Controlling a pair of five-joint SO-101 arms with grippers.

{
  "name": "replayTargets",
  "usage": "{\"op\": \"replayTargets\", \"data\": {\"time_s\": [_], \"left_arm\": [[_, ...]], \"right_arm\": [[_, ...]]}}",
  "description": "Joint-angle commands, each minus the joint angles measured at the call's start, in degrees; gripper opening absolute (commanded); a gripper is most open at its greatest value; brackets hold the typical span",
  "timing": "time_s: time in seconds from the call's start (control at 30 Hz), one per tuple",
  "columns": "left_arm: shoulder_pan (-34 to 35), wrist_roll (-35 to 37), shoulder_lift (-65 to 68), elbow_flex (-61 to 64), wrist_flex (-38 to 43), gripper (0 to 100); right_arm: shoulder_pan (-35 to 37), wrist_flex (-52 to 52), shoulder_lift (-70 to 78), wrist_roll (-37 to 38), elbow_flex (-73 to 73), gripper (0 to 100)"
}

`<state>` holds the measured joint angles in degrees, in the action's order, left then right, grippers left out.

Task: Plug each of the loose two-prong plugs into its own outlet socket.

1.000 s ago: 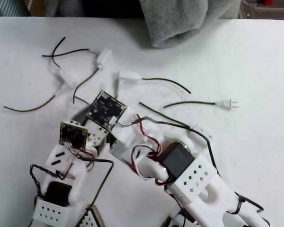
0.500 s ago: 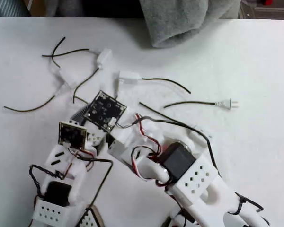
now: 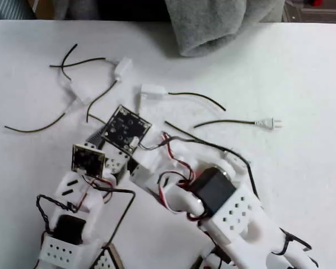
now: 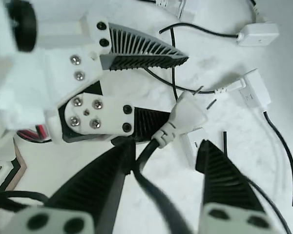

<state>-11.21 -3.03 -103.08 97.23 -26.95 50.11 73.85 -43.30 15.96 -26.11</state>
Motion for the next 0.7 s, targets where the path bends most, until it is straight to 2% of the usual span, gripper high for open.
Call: {"op": "replayTargets", "data": {"time_s": [0.0,0.37,0.67], "left_arm": [[0.22,0.53,-0.57,-0.26,1.49,24],[0.4,0.53,-0.57,-0.26,1.58,24],[0.4,0.53,-0.57,-0.26,1.58,24]], "right_arm": [[-0.4,2.33,-0.84,0.62,4.66,24.1],[-0.31,1.36,-0.84,0.26,4.4,24.1],[-0.31,-11.56,-0.84,-3.08,-4.13,24.2]]}}
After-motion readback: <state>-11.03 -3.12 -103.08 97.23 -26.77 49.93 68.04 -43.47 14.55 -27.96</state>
